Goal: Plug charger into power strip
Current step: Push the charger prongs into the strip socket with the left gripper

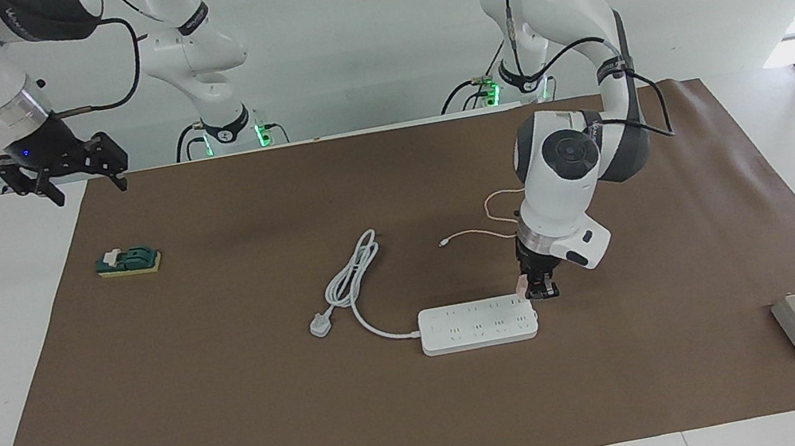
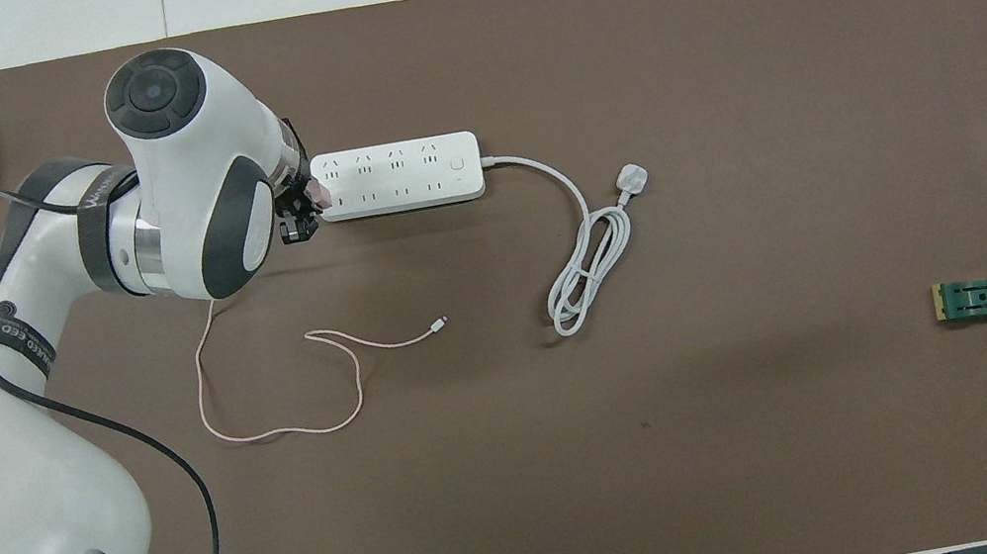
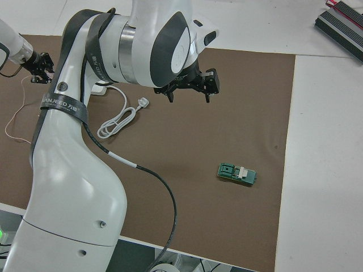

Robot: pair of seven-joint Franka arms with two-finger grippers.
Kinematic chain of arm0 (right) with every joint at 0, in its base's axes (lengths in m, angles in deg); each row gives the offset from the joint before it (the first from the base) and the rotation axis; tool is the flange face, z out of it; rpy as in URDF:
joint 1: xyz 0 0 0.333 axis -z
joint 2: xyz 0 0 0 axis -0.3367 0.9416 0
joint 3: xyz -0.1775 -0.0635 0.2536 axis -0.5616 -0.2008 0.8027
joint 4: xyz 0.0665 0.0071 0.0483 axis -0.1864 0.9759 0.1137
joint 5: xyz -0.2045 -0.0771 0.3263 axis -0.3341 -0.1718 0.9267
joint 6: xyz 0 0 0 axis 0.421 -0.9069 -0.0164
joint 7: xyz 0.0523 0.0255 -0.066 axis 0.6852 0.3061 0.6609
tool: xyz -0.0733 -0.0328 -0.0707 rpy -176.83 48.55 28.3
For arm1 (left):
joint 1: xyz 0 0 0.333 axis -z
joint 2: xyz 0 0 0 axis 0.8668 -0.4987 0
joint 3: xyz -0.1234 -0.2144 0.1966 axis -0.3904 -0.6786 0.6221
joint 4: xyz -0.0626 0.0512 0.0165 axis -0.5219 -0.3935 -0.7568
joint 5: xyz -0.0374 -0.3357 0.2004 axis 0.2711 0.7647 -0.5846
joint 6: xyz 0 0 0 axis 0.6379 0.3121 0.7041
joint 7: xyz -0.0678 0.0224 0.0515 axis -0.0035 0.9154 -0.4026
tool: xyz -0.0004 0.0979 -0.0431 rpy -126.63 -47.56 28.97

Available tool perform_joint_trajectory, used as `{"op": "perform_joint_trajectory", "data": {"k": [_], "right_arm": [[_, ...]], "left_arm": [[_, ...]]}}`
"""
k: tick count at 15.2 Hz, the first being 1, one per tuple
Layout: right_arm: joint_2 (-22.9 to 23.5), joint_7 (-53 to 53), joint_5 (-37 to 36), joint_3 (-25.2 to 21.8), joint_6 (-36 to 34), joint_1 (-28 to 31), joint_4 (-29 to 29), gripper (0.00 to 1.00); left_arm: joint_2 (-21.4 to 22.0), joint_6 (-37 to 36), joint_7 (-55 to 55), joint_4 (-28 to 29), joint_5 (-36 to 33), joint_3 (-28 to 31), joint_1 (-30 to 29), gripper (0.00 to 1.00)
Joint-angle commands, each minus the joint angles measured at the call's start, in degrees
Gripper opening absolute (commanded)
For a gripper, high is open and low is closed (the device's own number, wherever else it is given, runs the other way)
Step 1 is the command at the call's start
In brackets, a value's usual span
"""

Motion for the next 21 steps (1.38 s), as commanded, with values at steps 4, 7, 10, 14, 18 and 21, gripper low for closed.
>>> {"op": "perform_joint_trajectory", "data": {"k": [4, 7, 10, 14, 18, 21], "right_arm": [[0.44, -0.89, -1.14, 0.48, -1.0, 0.7, -0.83, 1.0], [0.35, -0.89, -1.14, 0.48, -1.09, 0.79, -0.83, 1.0], [0.35, -0.89, -1.14, 0.56, -1.18, 0.79, -0.83, 1.0], [0.35, -0.63, -1.14, 0.39, -1.18, 0.96, -0.83, 1.0], [0.35, -0.63, -1.14, 0.39, -1.27, 1.05, -0.83, 1.0], [0.35, -0.63, -1.14, 0.39, -1.35, 1.05, -0.83, 1.0]], "left_arm": [[-0.21, 1.54, 1.22, -0.23, 0.62, 0.18, 0.5, 0.0], [-1.44, 1.45, 1.4, -0.58, 0.62, 0.18, 0.59, 0.0], [-1.88, 1.45, 1.4, -0.84, 0.62, 0.18, 1.38, 0.0], [-1.88, 1.45, 1.48, -0.84, 0.71, 0.09, 1.55, 0.0], [-1.97, 1.63, 1.48, -0.76, 0.71, 0.01, 1.64, 0.0], [-2.23, 1.72, 1.48, -0.84, 0.62, 0.01, 2.08, 0.0]]}}
